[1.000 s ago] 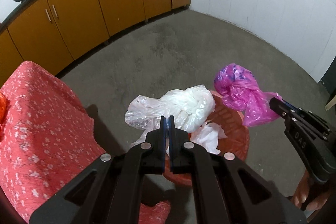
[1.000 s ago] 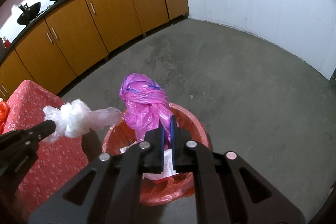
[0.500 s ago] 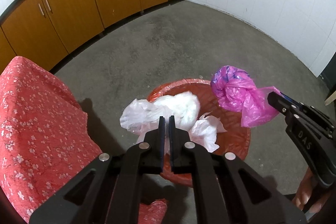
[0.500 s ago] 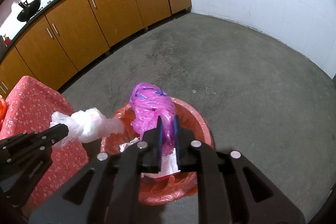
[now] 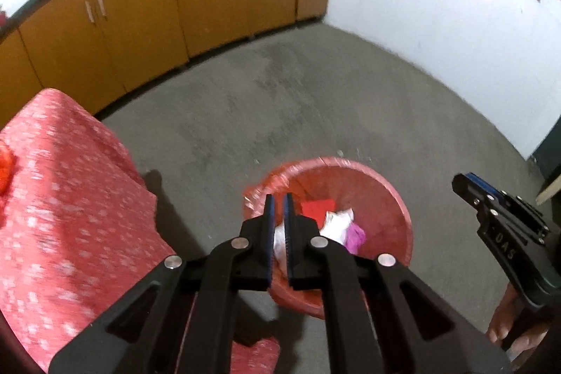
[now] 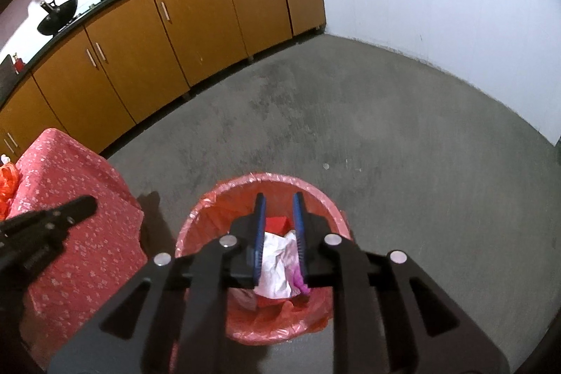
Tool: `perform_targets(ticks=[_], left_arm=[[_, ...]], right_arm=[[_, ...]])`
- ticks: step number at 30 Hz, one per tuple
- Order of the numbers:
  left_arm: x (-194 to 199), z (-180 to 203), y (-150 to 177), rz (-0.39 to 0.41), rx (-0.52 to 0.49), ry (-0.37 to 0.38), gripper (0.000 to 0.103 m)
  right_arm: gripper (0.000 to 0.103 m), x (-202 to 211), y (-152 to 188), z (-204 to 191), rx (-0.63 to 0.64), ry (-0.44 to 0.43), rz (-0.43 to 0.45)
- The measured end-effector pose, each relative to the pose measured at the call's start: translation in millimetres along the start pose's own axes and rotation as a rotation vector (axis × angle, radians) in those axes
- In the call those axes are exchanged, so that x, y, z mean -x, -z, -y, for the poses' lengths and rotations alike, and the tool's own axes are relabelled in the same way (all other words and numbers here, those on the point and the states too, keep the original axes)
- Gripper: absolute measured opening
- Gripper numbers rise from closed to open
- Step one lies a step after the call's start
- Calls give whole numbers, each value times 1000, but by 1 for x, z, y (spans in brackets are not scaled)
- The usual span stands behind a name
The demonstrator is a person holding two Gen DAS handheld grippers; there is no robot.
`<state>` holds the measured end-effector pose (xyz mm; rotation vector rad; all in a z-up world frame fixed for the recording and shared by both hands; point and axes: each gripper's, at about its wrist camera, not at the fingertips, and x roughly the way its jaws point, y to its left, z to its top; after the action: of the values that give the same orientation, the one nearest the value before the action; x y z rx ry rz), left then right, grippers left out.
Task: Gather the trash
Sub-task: 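Open both grippers to drop the purple and clear bags into the bin, then move both grippers back to the red bags on the table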
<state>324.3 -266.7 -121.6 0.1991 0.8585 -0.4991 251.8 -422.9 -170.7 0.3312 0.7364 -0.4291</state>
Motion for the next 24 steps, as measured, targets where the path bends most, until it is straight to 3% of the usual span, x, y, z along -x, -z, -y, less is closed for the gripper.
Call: perform_targets(ticks=[2,11,14,24], left_arm=[[14,-12,-3,30,17,-12,15],[92,-106,4,156,139,-112,18],[122,-145,16,190,190,-175,28],[208,-295,93,231,367,-450,37]], right_arm=[[20,9,-7,-10,17,-11,22],[27,54,-29,-103,127,-129,93],[30,67,-30,-149,178,-192,105],[38,88,-2,-320,372,-417,72]])
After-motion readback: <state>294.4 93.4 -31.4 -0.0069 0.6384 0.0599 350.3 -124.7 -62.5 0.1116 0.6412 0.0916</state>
